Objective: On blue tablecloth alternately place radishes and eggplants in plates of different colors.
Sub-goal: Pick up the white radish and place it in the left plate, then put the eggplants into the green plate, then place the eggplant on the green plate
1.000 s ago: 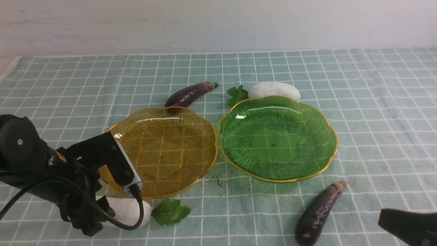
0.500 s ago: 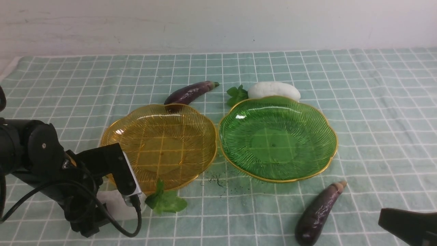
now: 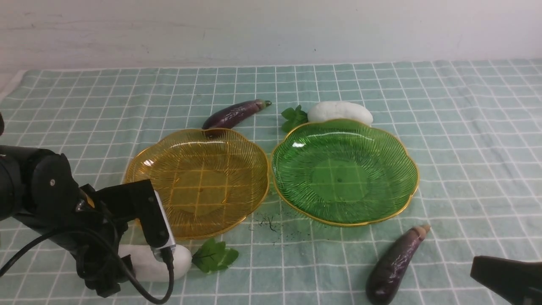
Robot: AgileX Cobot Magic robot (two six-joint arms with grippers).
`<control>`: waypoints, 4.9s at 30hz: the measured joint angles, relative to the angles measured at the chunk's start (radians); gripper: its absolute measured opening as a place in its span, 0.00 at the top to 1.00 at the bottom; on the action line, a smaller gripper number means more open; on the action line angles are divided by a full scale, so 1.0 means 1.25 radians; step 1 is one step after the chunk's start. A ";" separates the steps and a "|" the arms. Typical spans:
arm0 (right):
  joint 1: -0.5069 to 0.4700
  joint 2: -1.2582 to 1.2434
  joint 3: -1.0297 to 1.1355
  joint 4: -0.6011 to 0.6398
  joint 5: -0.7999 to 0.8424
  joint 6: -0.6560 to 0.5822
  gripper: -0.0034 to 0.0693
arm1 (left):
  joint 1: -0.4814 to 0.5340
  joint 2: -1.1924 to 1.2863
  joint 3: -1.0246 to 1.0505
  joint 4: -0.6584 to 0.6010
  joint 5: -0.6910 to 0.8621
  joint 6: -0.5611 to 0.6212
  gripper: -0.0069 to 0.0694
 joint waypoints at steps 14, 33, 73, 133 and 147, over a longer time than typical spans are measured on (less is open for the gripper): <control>0.000 0.000 0.000 0.001 -0.003 -0.006 0.97 | -0.018 0.048 0.000 -0.003 -0.020 0.063 0.21; 0.000 0.012 -0.087 -0.005 0.040 0.017 0.97 | -0.072 -0.127 -0.014 -0.173 0.334 -0.214 0.35; 0.213 0.881 -0.436 -0.421 -0.017 0.527 0.05 | 0.008 0.289 -0.459 -0.083 0.220 -0.718 0.12; 0.215 1.040 -0.999 -0.528 0.333 0.442 0.12 | -0.038 0.779 -1.131 -0.072 0.021 -0.658 0.43; 0.215 0.904 -0.999 -0.789 0.307 0.390 0.18 | -0.130 0.587 -1.248 -0.403 0.408 -0.670 0.43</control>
